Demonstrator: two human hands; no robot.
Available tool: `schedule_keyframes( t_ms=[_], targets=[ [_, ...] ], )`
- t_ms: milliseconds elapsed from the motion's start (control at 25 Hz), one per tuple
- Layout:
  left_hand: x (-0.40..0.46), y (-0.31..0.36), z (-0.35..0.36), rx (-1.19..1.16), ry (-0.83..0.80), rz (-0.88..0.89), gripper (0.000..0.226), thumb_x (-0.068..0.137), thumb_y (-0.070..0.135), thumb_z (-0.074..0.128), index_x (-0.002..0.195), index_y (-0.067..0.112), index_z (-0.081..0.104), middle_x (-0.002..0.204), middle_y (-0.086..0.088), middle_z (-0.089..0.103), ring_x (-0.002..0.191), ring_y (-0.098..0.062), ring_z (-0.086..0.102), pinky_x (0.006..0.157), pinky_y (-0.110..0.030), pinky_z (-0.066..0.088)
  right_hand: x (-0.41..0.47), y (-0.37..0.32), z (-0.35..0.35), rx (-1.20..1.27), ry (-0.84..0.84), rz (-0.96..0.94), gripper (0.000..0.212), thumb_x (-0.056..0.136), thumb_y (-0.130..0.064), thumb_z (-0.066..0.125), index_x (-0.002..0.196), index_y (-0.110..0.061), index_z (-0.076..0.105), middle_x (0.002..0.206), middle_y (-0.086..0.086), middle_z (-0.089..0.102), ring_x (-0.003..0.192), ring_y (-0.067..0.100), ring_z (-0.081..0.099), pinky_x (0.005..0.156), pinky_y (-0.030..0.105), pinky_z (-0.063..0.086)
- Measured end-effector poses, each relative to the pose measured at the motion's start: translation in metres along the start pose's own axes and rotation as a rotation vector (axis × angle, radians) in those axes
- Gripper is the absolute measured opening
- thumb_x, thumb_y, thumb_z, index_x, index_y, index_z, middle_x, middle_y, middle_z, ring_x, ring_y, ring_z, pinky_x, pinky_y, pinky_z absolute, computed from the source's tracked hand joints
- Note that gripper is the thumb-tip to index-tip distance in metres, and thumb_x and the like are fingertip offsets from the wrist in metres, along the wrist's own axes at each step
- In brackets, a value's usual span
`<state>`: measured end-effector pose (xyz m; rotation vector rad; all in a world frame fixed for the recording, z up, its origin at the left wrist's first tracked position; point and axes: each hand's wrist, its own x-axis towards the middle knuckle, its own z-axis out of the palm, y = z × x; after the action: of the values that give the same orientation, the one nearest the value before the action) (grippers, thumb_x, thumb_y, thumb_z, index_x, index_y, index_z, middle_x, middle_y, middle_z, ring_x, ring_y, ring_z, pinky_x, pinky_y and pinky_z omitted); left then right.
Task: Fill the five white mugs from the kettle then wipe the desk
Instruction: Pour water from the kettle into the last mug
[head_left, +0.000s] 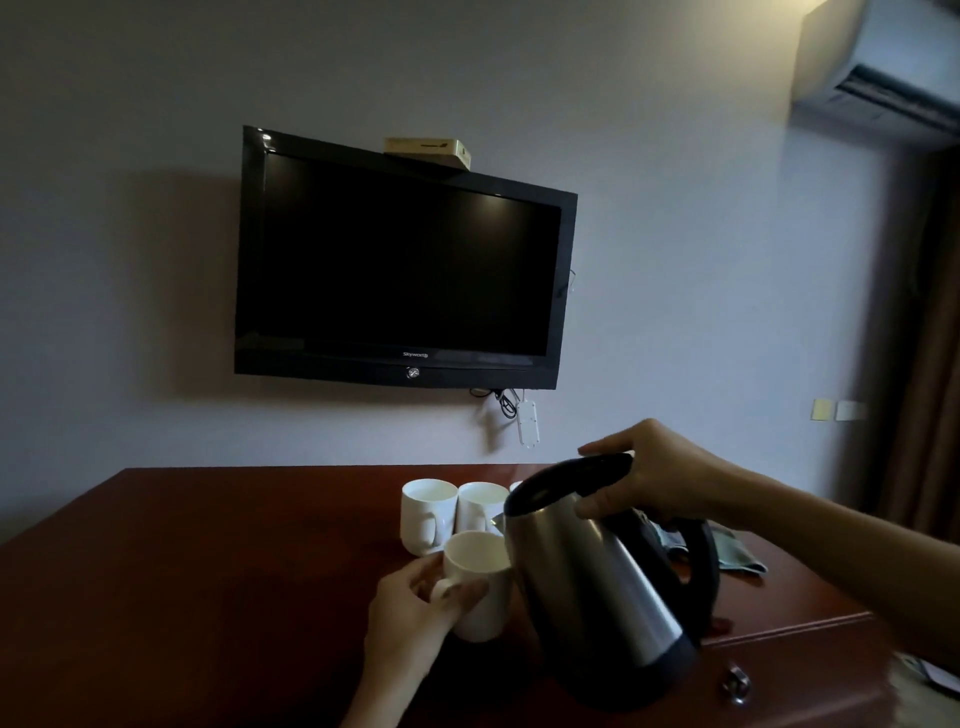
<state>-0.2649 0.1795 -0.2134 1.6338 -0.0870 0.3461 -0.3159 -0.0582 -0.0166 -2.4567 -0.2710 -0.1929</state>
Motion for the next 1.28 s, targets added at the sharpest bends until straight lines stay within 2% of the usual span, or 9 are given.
schedule_keyframes(
  t_ms=[80,160,240,360,560,680,920,1120,1280],
  targets=[
    [0.003,-0.005,0.002,-0.074,0.013,0.007,0.041,0.050,0.044,0.098,0.079,0.055,0.071,0.083,0.032,0.074,0.090,0.003,0.070,0.084,-0.033,0.056,0.009,-0.010,0.000,-0.089,-0.056,-0.017,0.062,0.069,-0.025,0.095,0.125,-0.023,0.070,0.047,-0.007,0.054,0.034,0.008,0.037,0.038,0.020,0.037],
    [0.007,-0.009,0.002,-0.093,-0.001,0.029,0.039,0.056,0.034,0.099,0.083,0.049,0.075,0.086,0.021,0.078,0.092,-0.006,0.074,0.086,-0.036,0.058,0.015,-0.016,-0.003,-0.165,-0.104,-0.034,0.048,0.073,-0.021,0.093,0.117,-0.013,0.076,0.045,-0.007,0.050,0.033,0.007,0.036,0.038,0.020,0.037],
    [0.011,-0.008,0.000,-0.069,-0.025,0.060,0.039,0.051,0.044,0.096,0.085,0.046,0.077,0.088,0.014,0.080,0.092,-0.006,0.075,0.086,-0.039,0.060,0.020,-0.018,-0.005,-0.206,-0.140,-0.044,0.044,0.074,-0.020,0.091,0.115,-0.013,0.078,0.048,-0.004,0.049,0.036,0.009,0.037,0.039,0.021,0.037],
    [0.018,-0.009,-0.005,-0.040,-0.057,0.076,0.043,0.043,0.059,0.086,0.083,0.044,0.079,0.085,0.014,0.080,0.088,0.000,0.074,0.087,-0.042,0.061,0.028,-0.018,-0.008,-0.238,-0.175,-0.058,0.043,0.074,-0.020,0.092,0.115,-0.015,0.078,0.050,-0.001,0.050,0.037,0.012,0.037,0.039,0.021,0.037],
    [0.018,-0.009,-0.010,-0.071,-0.090,0.097,0.032,0.061,0.035,0.098,0.077,0.052,0.077,0.089,0.011,0.081,0.093,-0.004,0.075,0.091,-0.043,0.060,0.045,-0.032,-0.011,-0.316,-0.283,-0.073,0.049,0.073,-0.019,0.092,0.120,-0.019,0.077,0.061,0.006,0.058,0.041,0.013,0.036,0.038,0.021,0.036],
    [0.019,-0.011,-0.010,-0.090,-0.095,0.091,0.032,0.058,0.042,0.097,0.079,0.055,0.076,0.092,0.013,0.080,0.096,-0.005,0.075,0.091,-0.043,0.061,0.050,-0.039,-0.012,-0.348,-0.326,-0.091,0.052,0.073,-0.020,0.092,0.122,-0.016,0.076,0.065,0.007,0.063,0.040,0.014,0.035,0.039,0.021,0.037],
    [0.022,-0.015,-0.008,-0.101,-0.089,0.113,0.039,0.047,0.062,0.089,0.083,0.051,0.077,0.088,0.009,0.081,0.091,-0.010,0.076,0.085,-0.046,0.062,0.055,-0.048,-0.012,-0.407,-0.358,-0.098,0.054,0.074,-0.020,0.090,0.126,-0.017,0.073,0.049,0.000,0.056,0.035,0.013,0.036,0.040,0.022,0.039],
    [0.025,-0.021,-0.007,-0.112,-0.092,0.114,0.051,0.043,0.069,0.087,0.090,0.052,0.075,0.093,0.014,0.080,0.097,-0.005,0.074,0.089,-0.044,0.061,0.062,-0.053,-0.011,-0.422,-0.364,-0.103,0.064,0.073,-0.022,0.092,0.133,-0.018,0.069,0.053,0.012,0.053,0.035,0.015,0.037,0.040,0.023,0.041],
    [0.026,-0.023,-0.006,-0.091,-0.101,0.133,0.040,0.045,0.070,0.086,0.082,0.065,0.072,0.094,0.016,0.080,0.098,-0.004,0.073,0.090,-0.043,0.061,0.063,-0.054,-0.011,-0.437,-0.375,-0.105,0.062,0.075,-0.022,0.090,0.133,-0.017,0.069,0.053,0.010,0.054,0.034,0.013,0.038,0.041,0.023,0.041]
  ],
)
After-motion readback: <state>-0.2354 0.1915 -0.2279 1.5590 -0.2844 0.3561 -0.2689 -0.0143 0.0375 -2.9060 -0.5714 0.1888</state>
